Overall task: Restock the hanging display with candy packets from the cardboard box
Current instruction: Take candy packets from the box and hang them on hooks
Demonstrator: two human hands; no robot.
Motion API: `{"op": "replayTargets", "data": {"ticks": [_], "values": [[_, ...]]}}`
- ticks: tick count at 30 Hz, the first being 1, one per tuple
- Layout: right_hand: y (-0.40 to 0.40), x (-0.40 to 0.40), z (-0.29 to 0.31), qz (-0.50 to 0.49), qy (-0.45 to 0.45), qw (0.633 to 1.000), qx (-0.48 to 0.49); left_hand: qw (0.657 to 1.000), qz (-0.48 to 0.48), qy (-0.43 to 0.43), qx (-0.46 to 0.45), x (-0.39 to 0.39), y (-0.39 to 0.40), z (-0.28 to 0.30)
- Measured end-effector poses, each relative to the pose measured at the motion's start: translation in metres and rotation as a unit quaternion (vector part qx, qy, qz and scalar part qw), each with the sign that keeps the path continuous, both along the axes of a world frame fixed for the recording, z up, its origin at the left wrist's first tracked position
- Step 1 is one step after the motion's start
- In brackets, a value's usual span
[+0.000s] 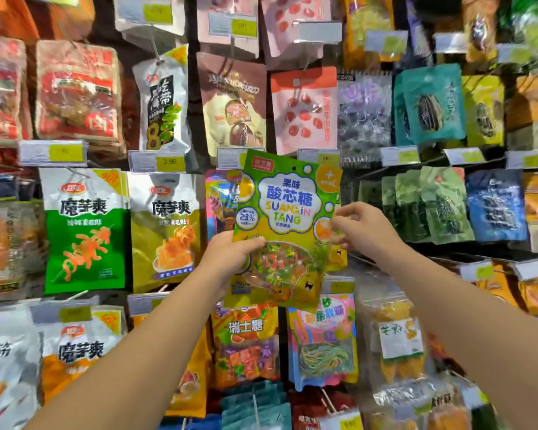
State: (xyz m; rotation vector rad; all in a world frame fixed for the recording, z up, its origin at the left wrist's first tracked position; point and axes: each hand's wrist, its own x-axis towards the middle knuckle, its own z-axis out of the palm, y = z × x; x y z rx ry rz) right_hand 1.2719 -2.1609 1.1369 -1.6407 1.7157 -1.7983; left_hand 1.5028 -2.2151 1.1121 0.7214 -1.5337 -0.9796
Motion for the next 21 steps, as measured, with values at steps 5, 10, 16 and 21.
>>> {"op": "replayTargets", "data": {"ticks": [5, 10, 16, 21], "values": [[-0.034, -0.026, 0.042, -0.024, -0.002, 0.999, -0.041, 0.998, 0.049, -0.03, 0.016, -0.013, -0.026, 0.004], [-0.063, -0.039, 0.079, -0.007, 0.04, 0.996, -0.079, 0.994, 0.085, -0.053, 0.035, -0.032, -0.046, 0.007], [-0.087, -0.056, 0.103, 0.036, 0.083, 0.993, -0.074, 0.994, 0.093, -0.049, 0.03, -0.074, -0.055, 0.013], [-0.087, -0.071, 0.115, 0.09, 0.063, 0.985, -0.134, 0.994, 0.098, -0.031, 0.027, -0.094, -0.06, 0.006]]}}
